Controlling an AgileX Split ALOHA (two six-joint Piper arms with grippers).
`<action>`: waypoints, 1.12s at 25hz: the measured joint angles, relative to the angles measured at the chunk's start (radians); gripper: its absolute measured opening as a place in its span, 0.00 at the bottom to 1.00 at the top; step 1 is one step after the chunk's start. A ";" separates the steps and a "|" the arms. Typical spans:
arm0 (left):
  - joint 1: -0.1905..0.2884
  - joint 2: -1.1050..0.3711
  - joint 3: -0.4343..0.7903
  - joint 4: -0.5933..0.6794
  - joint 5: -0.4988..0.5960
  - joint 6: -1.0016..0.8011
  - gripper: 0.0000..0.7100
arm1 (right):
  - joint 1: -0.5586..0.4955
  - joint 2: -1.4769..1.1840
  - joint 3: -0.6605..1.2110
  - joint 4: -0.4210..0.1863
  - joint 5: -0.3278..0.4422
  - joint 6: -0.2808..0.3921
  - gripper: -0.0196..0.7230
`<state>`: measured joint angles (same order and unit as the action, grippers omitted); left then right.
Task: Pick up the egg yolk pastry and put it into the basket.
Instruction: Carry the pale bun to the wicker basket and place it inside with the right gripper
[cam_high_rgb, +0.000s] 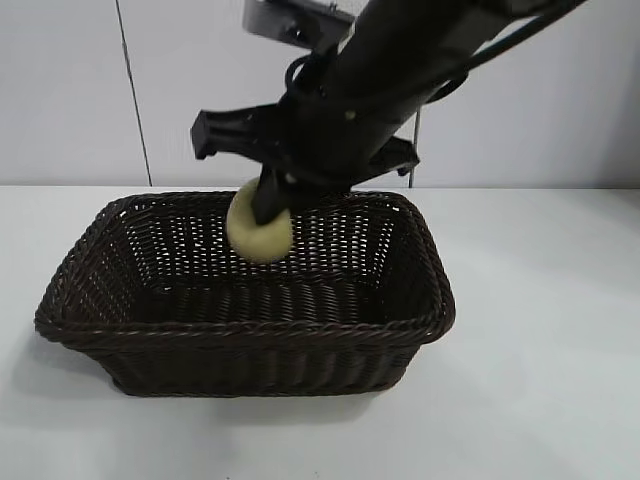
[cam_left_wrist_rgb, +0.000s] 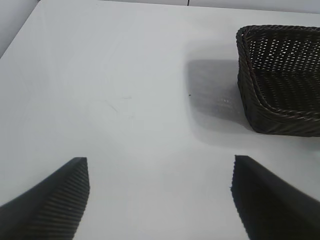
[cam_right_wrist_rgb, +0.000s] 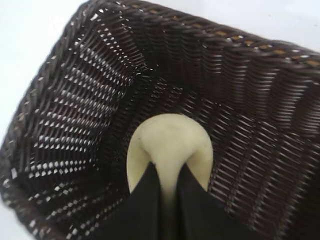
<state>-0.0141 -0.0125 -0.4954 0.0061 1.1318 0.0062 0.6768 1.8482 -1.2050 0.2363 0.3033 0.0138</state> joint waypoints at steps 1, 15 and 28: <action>0.000 0.000 0.000 0.000 0.000 0.000 0.80 | 0.000 0.027 0.000 0.000 -0.012 0.000 0.07; 0.000 0.000 0.000 0.000 0.000 0.000 0.80 | -0.001 0.133 -0.064 -0.003 0.056 0.000 0.63; 0.000 0.000 0.000 0.000 0.000 0.000 0.80 | -0.129 0.133 -0.495 -0.093 0.738 0.072 0.68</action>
<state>-0.0141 -0.0125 -0.4954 0.0061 1.1318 0.0062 0.5477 1.9810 -1.6997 0.1438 1.0410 0.0859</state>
